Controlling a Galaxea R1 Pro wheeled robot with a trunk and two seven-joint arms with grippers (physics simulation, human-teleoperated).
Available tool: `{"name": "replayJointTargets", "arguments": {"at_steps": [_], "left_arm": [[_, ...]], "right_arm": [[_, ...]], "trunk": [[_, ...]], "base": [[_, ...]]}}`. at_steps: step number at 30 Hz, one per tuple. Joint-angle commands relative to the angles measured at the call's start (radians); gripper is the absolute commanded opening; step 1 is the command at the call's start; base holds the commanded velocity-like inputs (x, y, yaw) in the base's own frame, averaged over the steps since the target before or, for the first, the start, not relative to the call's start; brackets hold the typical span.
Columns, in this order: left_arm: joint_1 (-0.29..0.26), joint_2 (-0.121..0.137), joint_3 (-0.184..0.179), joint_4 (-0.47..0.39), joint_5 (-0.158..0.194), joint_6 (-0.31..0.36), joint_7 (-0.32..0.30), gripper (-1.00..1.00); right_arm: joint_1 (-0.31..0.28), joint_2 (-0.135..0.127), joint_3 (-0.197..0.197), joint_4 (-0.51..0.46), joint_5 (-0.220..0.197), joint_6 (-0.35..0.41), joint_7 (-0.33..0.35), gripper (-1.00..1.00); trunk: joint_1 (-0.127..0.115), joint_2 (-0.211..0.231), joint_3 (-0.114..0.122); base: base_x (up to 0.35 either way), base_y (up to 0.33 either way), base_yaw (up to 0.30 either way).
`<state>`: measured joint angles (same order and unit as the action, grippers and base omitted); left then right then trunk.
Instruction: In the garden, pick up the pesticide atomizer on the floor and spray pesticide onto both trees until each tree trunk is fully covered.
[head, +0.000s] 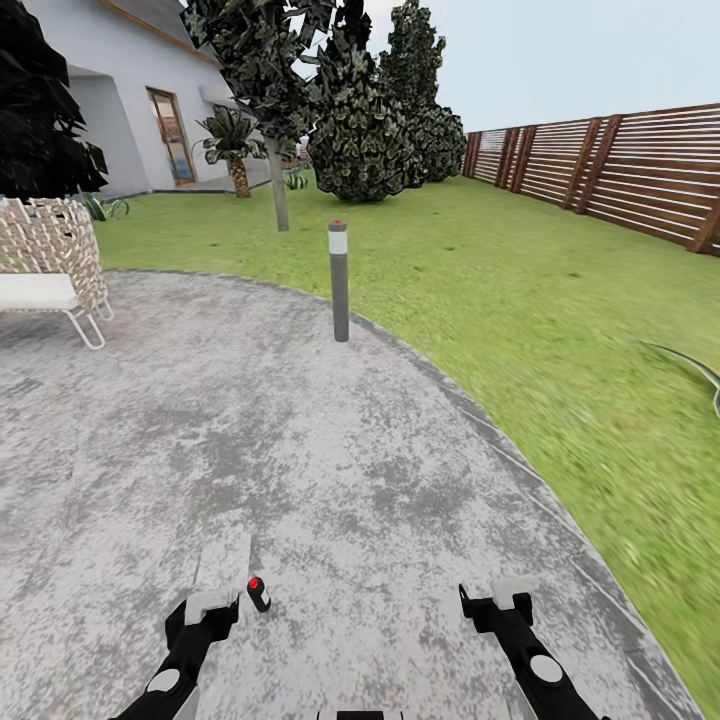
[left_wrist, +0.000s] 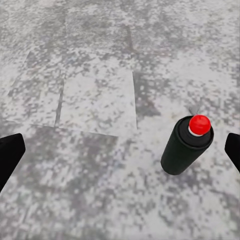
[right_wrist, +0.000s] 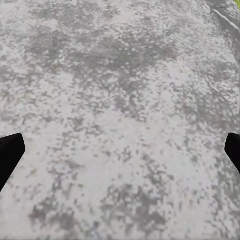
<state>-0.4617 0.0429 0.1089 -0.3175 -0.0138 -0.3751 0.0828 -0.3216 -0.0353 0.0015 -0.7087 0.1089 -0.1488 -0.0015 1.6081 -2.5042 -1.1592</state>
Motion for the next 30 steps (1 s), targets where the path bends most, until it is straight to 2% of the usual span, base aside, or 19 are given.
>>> {"name": "replayJointTargets", "arguments": {"at_steps": [1,6,11,22,30], "left_arm": [[0.0,0.0,0.0,0.0,0.0,0.0,-0.001,1.0],[0.0,0.0,0.0,0.0,0.0,0.001,-0.001,1.0],[0.0,-0.001,-0.001,0.0,0.0,0.001,-0.002,1.0],[-0.003,-0.005,-0.002,-0.007,0.0,0.001,-0.002,1.0],[-0.016,-0.013,-0.021,-0.016,0.001,0.001,0.002,1.0]], "right_arm": [[0.0,0.0,0.0,0.0,0.0,0.0,0.0,1.0],[0.0,0.001,0.0,0.0,0.0,0.0,-0.001,1.0],[0.0,0.0,0.0,0.0,-0.001,0.0,0.001,1.0],[0.0,0.002,0.0,0.001,0.0,0.001,0.0,1.0],[0.0,0.002,0.0,0.001,0.0,0.003,0.0,1.0]], "trunk": [[0.0,0.0,0.0],[0.0,0.0,0.0],[0.002,-0.001,-0.02],[0.007,-0.004,-0.076],[0.011,-0.006,-0.12]], "base": [[0.0,0.0,0.0],[0.0,0.0,0.0],[0.0,0.0,0.0],[0.0,0.0,0.0],[0.0,0.0,0.0]]}}
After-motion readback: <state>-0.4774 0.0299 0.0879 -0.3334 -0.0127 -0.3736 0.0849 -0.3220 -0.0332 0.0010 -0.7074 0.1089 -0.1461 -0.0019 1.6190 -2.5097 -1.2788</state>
